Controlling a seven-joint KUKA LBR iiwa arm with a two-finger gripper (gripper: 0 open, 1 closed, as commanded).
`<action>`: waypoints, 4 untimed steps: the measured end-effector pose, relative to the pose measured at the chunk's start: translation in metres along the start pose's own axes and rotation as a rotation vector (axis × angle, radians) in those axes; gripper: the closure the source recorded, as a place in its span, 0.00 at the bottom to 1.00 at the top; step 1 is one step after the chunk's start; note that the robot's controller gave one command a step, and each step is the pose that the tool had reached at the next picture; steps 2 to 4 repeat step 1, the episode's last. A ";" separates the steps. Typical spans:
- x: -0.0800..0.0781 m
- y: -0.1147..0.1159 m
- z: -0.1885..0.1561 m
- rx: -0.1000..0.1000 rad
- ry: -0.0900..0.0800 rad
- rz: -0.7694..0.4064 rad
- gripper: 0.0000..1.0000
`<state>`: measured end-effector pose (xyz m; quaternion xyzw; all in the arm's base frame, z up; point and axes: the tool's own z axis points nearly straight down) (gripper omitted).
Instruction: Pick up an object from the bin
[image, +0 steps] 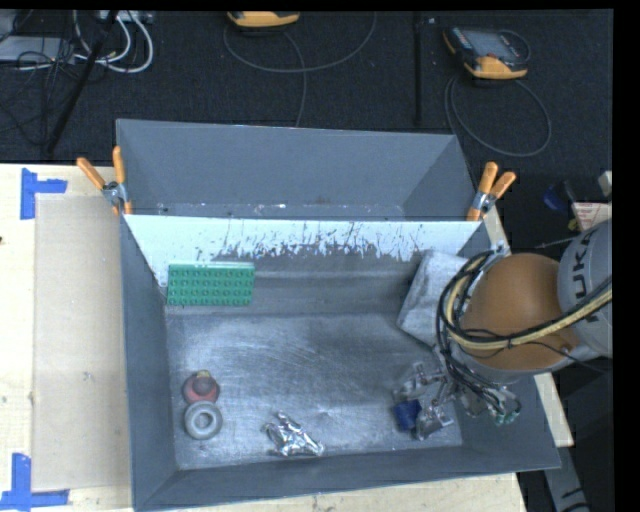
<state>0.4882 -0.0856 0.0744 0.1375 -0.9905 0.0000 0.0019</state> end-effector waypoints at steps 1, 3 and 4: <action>0.000 -0.012 -0.154 0.004 -0.011 0.033 1.00; 0.000 -0.012 -0.154 0.004 -0.011 0.033 1.00; 0.000 -0.012 -0.154 0.004 -0.011 0.033 1.00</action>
Offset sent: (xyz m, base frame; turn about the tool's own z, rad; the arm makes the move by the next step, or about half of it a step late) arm 0.0016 -0.0119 0.1503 0.0307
